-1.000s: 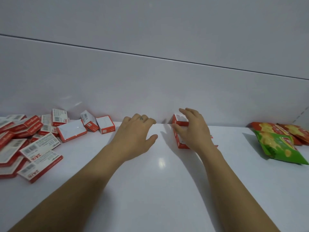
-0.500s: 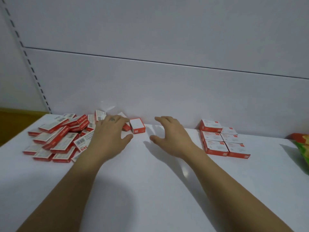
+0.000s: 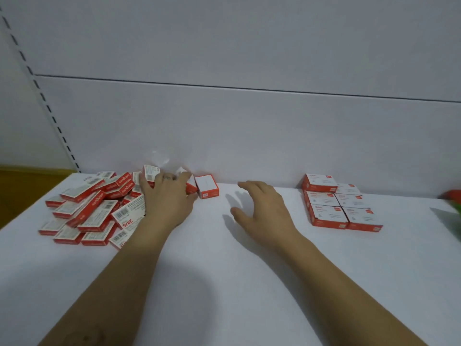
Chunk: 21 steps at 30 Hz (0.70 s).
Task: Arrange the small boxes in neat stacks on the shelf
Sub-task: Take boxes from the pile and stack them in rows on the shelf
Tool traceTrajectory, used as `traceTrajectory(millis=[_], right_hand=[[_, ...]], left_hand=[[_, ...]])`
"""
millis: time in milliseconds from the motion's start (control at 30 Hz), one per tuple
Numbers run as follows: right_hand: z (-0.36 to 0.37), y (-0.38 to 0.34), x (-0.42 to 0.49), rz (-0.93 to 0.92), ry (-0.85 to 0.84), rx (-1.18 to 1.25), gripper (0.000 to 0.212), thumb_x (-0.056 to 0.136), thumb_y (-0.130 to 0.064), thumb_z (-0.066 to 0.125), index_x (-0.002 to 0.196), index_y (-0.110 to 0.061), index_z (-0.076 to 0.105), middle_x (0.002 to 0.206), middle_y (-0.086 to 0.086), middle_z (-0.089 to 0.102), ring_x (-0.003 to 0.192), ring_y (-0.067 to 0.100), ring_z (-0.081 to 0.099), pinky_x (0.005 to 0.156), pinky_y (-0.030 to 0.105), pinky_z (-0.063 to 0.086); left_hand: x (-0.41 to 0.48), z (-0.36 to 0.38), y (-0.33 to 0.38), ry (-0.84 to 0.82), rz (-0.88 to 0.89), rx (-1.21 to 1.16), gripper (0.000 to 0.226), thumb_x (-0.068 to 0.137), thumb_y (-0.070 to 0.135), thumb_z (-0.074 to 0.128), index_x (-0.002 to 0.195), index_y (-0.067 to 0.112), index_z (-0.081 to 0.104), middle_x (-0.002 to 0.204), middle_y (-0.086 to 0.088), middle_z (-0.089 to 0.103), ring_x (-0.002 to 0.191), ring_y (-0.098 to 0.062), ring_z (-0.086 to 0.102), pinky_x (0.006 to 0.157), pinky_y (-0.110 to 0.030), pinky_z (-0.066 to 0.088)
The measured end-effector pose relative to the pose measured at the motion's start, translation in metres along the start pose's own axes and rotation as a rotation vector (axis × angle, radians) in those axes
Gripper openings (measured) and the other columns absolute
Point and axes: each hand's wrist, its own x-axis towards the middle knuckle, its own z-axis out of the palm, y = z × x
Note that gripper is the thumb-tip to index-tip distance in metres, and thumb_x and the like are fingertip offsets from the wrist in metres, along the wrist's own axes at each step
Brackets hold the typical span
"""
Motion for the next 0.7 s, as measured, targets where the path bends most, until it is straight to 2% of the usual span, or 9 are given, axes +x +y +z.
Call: traceTrajectory(millis=[133,267,367,467,567,633,700], right_hand=[[0.001,-0.002,-0.001,-0.001,-0.020,-0.009,0.056,0.090,-0.039,0.059,0.140,-0.022,0.042,0.143,-0.005,0.043,0.132,0.015,0.036,0.107,0.021,0.019],[0.000,-0.002,-0.003,0.000,-0.050,-0.015,0.060,0.089,-0.039,0.061,0.142,-0.023,0.039,0.145,-0.007,0.041,0.133,0.014,0.034,0.106,0.021,0.018],[-0.001,-0.001,-0.002,0.011,-0.040,0.005,0.064,0.086,-0.039,0.064,0.143,-0.025,0.037,0.145,-0.008,0.040,0.134,0.013,0.033,0.108,0.021,0.019],[-0.003,-0.002,-0.001,-0.003,-0.005,0.037,0.069,0.083,-0.038,0.068,0.143,-0.027,0.036,0.146,-0.008,0.039,0.134,0.011,0.032,0.108,0.021,0.020],[-0.004,-0.002,0.000,-0.029,0.033,0.051,0.070,0.082,-0.038,0.070,0.143,-0.028,0.036,0.146,-0.008,0.039,0.134,0.011,0.032,0.109,0.023,0.022],[-0.004,-0.001,0.001,-0.041,0.072,0.042,0.071,0.081,-0.037,0.071,0.143,-0.029,0.037,0.146,-0.007,0.039,0.135,0.012,0.032,0.112,0.027,0.024],[-0.006,0.000,0.002,-0.038,0.101,0.042,0.071,0.081,-0.037,0.072,0.143,-0.030,0.038,0.147,-0.008,0.039,0.136,0.012,0.031,0.113,0.028,0.023]], left_hand=[[0.002,0.000,-0.004,0.069,0.013,-0.006,0.035,0.089,0.045,0.058,0.123,0.038,0.055,0.126,-0.006,0.060,0.132,-0.025,0.038,0.111,-0.059,-0.003],[-0.005,-0.006,-0.006,0.115,0.081,-0.101,0.038,0.088,0.044,0.060,0.126,0.038,0.055,0.126,-0.004,0.060,0.134,-0.023,0.035,0.112,-0.059,-0.008],[-0.014,-0.017,-0.004,0.187,0.097,-0.224,0.039,0.087,0.048,0.060,0.125,0.039,0.055,0.129,0.001,0.060,0.133,-0.019,0.038,0.114,-0.054,-0.007],[-0.027,-0.028,0.004,0.205,0.101,-0.457,0.037,0.084,0.050,0.062,0.119,0.040,0.059,0.115,0.010,0.063,0.123,-0.017,0.044,0.117,-0.051,0.006],[-0.034,-0.033,0.013,0.123,0.131,-0.670,0.033,0.081,0.046,0.067,0.113,0.044,0.061,0.094,0.024,0.056,0.112,-0.015,0.045,0.105,-0.048,0.032],[-0.035,-0.033,0.017,0.025,0.155,-0.803,0.028,0.082,0.046,0.067,0.109,0.045,0.061,0.097,0.023,0.061,0.110,-0.010,0.051,0.096,-0.037,0.042],[-0.037,-0.034,0.019,-0.059,0.183,-0.917,0.025,0.084,0.048,0.062,0.108,0.042,0.062,0.101,0.017,0.066,0.103,-0.002,0.056,0.085,-0.021,0.042]])
